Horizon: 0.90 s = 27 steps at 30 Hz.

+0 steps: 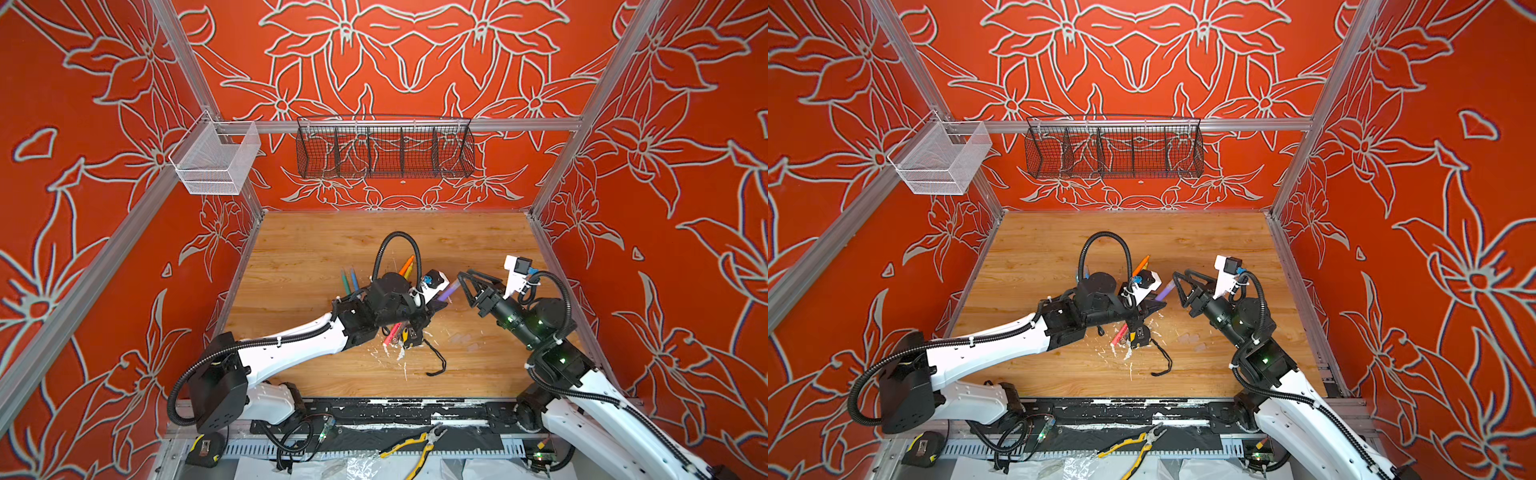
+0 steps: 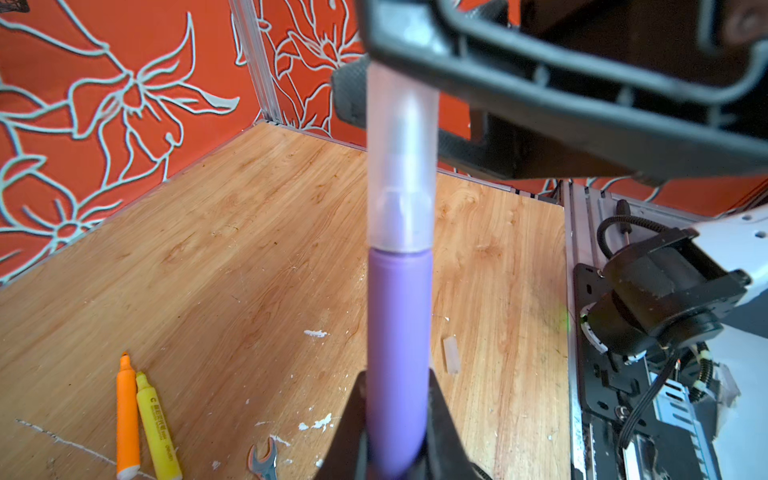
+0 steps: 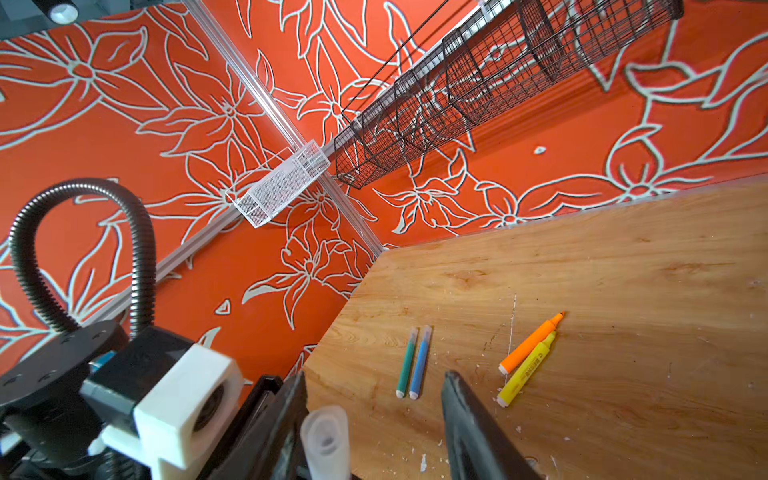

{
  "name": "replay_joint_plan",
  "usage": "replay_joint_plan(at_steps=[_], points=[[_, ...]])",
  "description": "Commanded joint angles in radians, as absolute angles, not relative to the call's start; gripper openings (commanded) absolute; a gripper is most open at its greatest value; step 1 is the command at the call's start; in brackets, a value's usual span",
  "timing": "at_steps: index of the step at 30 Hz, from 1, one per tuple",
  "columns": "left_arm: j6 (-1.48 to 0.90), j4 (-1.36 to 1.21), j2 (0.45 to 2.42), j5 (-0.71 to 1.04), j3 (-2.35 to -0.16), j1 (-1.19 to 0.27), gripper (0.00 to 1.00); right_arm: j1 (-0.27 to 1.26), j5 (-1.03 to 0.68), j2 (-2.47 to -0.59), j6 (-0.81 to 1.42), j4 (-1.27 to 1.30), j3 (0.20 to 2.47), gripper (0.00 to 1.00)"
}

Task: Insert the pens into the pen caps
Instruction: 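Release the cap and press it down onto the purple highlighter with the right gripper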

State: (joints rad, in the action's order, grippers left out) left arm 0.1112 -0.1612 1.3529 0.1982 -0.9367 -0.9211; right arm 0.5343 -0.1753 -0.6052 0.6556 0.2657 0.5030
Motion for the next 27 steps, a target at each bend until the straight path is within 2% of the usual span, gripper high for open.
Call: replay_joint_plan(at_steps=[1,8,11,14,21,27], points=[[0.153,-0.169,1.361,0.228,-0.947,-0.933,0.0,0.535,-0.191,-0.613,0.655,0.268,0.518,0.53],[0.174,-0.135,1.392,0.229,-0.974,-0.939,0.0,0.535,-0.223,-0.639,0.658,0.279,0.528,0.48],[0.179,-0.124,1.403,0.221,-0.984,-0.942,0.0,0.535,-0.234,-0.648,0.659,0.282,0.532,0.43],[0.179,-0.123,1.409,0.208,-0.988,-0.942,0.0,0.534,-0.239,-0.653,0.66,0.283,0.535,0.35],[0.156,-0.125,1.414,0.192,-0.999,-0.942,0.0,0.535,-0.266,-0.688,0.669,0.303,0.538,0.1],[0.084,-0.17,1.413,0.168,-1.029,-0.942,0.0,0.535,-0.28,-0.725,0.682,0.334,0.531,0.0]])
